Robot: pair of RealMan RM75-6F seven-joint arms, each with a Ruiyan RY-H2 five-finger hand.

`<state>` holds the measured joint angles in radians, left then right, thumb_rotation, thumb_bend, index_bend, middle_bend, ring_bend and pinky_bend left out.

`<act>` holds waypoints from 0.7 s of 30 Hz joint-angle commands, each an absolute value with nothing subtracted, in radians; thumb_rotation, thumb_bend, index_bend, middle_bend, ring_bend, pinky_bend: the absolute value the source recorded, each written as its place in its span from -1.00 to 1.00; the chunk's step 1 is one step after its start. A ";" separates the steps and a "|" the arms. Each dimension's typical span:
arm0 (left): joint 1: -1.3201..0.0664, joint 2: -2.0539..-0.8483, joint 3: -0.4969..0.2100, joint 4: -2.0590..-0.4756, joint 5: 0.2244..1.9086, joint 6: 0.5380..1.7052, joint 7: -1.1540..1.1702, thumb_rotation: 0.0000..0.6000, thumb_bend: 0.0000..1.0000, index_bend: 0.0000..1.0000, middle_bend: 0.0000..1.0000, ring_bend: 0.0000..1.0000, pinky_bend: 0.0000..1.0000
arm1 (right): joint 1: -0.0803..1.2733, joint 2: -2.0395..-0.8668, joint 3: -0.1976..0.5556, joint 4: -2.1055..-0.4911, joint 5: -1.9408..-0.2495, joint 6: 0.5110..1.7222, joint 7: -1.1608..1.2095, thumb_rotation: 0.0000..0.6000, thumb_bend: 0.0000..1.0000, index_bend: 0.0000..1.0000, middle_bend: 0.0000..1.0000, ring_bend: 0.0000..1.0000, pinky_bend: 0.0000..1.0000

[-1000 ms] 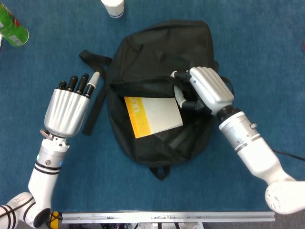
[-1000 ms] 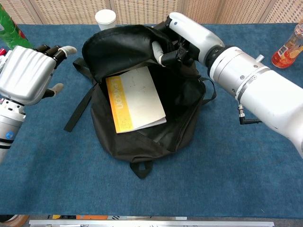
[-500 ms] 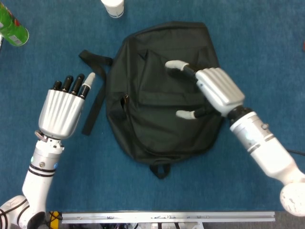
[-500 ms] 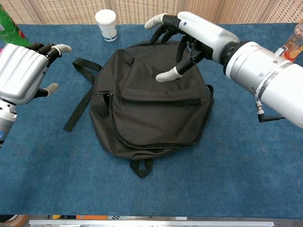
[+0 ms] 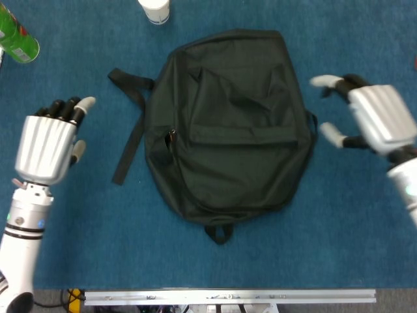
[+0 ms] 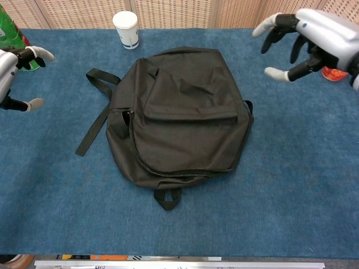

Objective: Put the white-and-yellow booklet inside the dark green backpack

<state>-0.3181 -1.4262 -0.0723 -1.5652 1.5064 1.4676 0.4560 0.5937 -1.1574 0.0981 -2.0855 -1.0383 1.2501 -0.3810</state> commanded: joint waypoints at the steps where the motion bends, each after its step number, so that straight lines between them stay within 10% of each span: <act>1: -0.303 -1.387 -0.082 -1.591 1.466 1.445 0.386 1.00 -0.72 -0.43 -0.27 -0.23 0.25 | 0.515 -1.113 0.045 -2.014 -1.132 1.325 -0.356 1.00 -0.36 -0.24 -0.06 -0.38 0.09; 21: -0.142 -1.224 -0.044 -1.592 1.461 1.582 0.201 1.00 -0.72 -0.35 -0.27 -0.22 0.11 | 0.199 -1.114 -0.058 -1.692 -1.375 1.561 -0.119 1.00 -0.31 0.05 0.15 -0.16 0.22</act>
